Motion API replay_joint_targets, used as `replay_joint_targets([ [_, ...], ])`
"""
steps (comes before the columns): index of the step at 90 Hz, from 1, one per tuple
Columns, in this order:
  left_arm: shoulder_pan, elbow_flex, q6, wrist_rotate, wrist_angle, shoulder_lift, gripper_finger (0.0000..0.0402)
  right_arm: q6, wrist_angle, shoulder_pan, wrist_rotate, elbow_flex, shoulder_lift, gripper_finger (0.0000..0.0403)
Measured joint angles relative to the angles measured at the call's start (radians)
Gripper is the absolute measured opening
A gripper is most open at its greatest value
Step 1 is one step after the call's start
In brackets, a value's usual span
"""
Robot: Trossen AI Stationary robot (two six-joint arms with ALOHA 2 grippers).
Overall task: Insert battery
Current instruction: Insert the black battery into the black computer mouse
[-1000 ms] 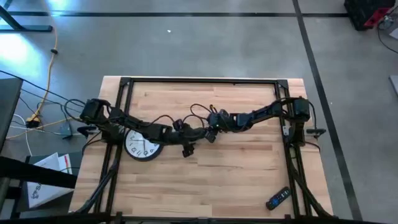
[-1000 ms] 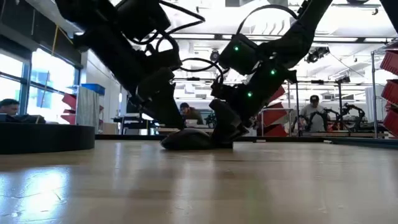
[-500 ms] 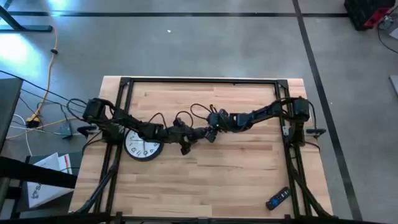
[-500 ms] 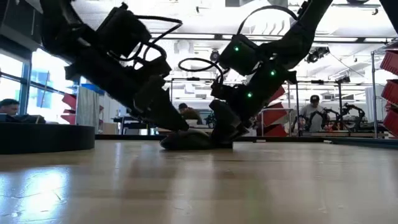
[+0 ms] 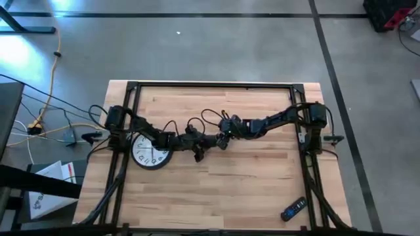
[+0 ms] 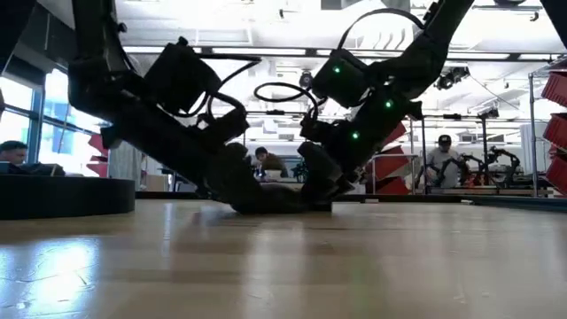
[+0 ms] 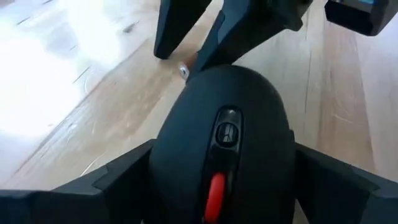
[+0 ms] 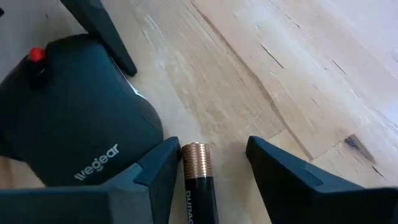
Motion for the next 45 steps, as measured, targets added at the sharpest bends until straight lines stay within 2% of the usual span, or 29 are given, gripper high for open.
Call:
replay_joint_targets([
  [20, -0.019, 0.005, 0.088, 0.030, 0.019, -0.014, 0.0317, -0.003, 0.001, 0.000, 0.000, 0.000, 0.000, 0.0175],
  [45, -0.017, 0.003, 0.072, 0.013, 0.015, -0.014, 0.0317, 0.000, 0.002, 0.000, 0.000, 0.000, 0.000, 0.0175],
])
